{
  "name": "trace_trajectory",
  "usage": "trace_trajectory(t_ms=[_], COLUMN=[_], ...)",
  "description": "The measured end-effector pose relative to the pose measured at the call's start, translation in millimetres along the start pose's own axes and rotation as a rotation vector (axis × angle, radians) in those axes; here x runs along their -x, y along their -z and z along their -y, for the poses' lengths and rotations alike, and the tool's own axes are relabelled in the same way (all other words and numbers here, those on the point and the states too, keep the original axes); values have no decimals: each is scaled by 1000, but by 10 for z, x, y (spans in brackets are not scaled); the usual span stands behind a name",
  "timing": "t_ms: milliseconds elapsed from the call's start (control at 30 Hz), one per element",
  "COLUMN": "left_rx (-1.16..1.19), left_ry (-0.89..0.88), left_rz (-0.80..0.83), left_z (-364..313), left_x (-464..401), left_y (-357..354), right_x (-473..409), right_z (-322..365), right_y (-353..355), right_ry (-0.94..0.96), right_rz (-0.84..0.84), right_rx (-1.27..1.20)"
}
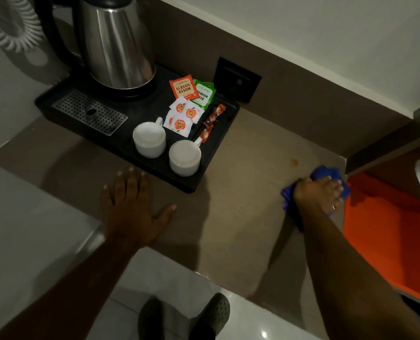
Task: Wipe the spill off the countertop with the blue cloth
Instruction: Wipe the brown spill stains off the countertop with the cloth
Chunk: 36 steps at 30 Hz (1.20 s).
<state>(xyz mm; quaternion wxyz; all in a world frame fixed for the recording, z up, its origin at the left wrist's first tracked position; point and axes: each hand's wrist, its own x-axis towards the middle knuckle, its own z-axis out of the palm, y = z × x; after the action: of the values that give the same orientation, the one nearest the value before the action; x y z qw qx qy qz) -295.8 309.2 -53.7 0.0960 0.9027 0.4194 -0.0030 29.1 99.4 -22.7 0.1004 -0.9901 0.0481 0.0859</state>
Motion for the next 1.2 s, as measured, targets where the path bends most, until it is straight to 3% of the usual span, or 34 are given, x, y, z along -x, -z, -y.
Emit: trace_trajectory(t_ms=[67, 133, 200, 267, 367, 433, 567, 633, 733, 833, 1000, 1067, 1200], left_rx=[-9, -12, -18, -22, -24, -32, -51, -49, -60, -75, -85, -82, -68], left_ry=[8, 17, 15, 19, 23, 26, 15, 9, 11, 20, 43, 52, 52], left_rz=[13, 12, 17, 29, 51, 65, 54, 44, 44, 61, 65, 78, 59], left_z=[1, 8, -6, -3, 5, 13, 23, 35, 31, 15, -5, -8, -1], left_x=[-5, -14, -21, -23, -33, -52, -48, -51, -61, -63, -47, -49, -49], left_y=[-6, -12, -9, -11, -5, -3, -33, -44, -50, -36, 1, 8, -2], right_x=[77, 327, 578, 637, 274, -51, -545, -610, -455, -86, -47, -354, -722], right_z=[406, 557, 309, -166, -681, -677, -66, 375, 974, 1387, 1021, 577, -303], right_y=[-155, -311, -331, -257, -45, 28, -21, -69, -221, -392, -347, -183, 119], right_ry=[201, 571, 839, 930, 772, 596, 265, 188, 267, 568, 1017, 963, 547], right_rz=[14, 58, 104, 140, 116, 66, -49, -40, -3, 23, 155, 167, 28], right_rx=[22, 49, 82, 92, 65, 86, 150, 131, 110, 97, 120, 82, 70])
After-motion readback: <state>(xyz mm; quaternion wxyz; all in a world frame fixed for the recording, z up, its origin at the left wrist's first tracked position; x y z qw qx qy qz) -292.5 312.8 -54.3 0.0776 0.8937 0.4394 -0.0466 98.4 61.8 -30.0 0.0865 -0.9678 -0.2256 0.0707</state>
